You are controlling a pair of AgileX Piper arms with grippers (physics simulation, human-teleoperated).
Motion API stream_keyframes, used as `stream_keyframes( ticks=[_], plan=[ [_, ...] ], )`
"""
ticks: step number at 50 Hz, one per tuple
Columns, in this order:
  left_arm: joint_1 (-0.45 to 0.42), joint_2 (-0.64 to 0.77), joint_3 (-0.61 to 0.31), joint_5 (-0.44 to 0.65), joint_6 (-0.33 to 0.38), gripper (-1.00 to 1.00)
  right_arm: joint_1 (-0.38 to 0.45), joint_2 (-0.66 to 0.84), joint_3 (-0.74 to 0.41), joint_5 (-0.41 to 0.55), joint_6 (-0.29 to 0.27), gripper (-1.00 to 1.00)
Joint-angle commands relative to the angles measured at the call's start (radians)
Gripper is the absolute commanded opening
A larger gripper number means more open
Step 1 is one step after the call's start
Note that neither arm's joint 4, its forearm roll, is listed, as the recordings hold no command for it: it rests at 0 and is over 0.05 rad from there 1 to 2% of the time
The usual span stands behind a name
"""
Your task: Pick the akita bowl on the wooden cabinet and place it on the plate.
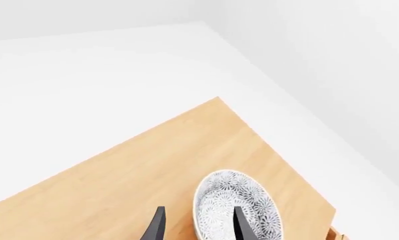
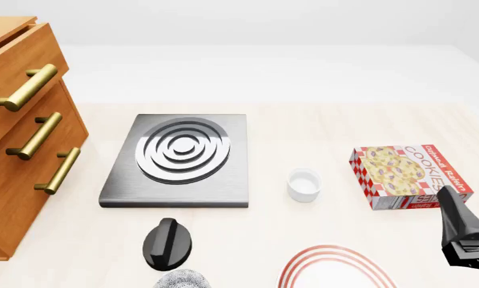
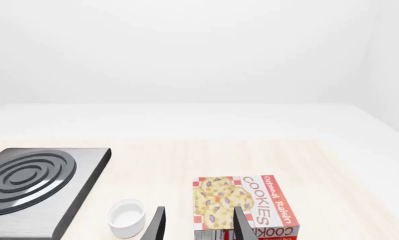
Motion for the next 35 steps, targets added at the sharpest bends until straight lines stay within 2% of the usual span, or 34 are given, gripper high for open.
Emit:
stream_keyframes(
  ticks=[1, 15, 16, 18, 19, 20, 21, 22, 25, 35],
  plan=[
    [-0.005, 0.017, 0.012, -0.006, 0.007, 1.0, 0.0, -0.001, 0.0, 0.001, 0.0, 1.0],
    [-0.008, 0.023, 0.023, -0.014, 0.014, 1.0, 0.0, -0.001, 0.0, 0.001, 0.0, 1.0],
    [-0.003, 0.012, 0.025, -0.025, 0.037, 1.0, 0.0, -0.001, 0.0, 0.001, 0.0, 1.0],
    [0.001, -0.028, 0.066, -0.074, 0.01, 1.0, 0.0, -0.001, 0.0, 0.001, 0.0, 1.0],
    [-0.014, -0.052, 0.085, -0.097, 0.013, -1.0, 0.0, -0.001, 0.0, 0.001, 0.0, 1.0],
    [-0.009, -0.072, 0.1, -0.116, -0.001, -1.0, 0.0, -0.001, 0.0, 0.001, 0.0, 1.0],
    [-0.02, -0.063, 0.091, -0.096, 0.005, -1.0, 0.0, -0.001, 0.0, 0.001, 0.0, 1.0],
    [-0.009, -0.048, 0.086, -0.083, -0.025, -1.0, 0.0, -0.001, 0.0, 0.001, 0.0, 1.0],
    [-0.002, -0.04, 0.073, -0.071, -0.042, -1.0, 0.0, -0.001, 0.0, 0.001, 0.0, 1.0],
    [-0.004, -0.059, 0.069, -0.06, -0.067, -1.0, 0.0, -0.001, 0.0, 0.001, 0.0, 1.0]
  ],
)
